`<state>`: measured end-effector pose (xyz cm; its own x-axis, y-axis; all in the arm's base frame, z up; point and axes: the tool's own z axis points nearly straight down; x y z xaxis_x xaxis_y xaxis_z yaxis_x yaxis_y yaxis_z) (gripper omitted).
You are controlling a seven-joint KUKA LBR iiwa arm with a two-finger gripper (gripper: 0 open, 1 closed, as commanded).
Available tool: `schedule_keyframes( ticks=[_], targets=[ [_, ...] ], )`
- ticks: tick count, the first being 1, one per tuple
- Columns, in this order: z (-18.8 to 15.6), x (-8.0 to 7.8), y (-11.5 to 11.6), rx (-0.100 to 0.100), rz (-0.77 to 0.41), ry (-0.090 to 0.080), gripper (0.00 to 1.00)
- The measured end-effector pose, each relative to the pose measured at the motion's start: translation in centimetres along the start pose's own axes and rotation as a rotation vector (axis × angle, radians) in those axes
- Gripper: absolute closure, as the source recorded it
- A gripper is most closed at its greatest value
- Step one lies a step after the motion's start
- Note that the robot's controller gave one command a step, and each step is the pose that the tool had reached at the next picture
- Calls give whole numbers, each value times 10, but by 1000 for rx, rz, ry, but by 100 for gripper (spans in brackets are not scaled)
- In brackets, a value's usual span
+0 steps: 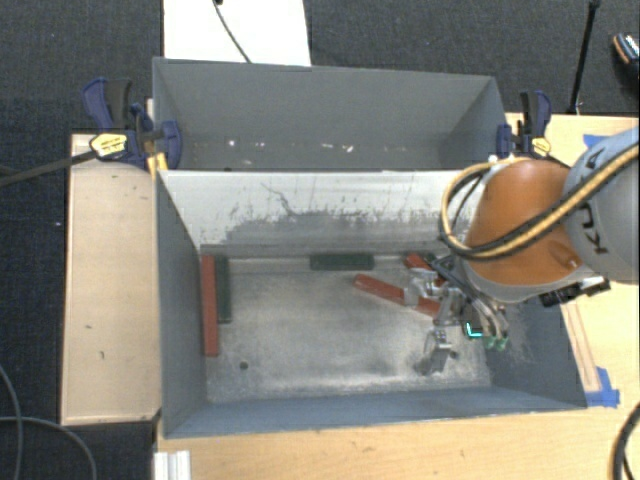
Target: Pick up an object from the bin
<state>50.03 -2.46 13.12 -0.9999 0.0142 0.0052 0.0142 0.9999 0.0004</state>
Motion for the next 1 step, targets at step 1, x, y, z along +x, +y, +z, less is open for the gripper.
schedule_keyframes(
  ticks=[1],
  targets=[
    [64, -73, -8, 1, -13, -10, 0]
  ],
)
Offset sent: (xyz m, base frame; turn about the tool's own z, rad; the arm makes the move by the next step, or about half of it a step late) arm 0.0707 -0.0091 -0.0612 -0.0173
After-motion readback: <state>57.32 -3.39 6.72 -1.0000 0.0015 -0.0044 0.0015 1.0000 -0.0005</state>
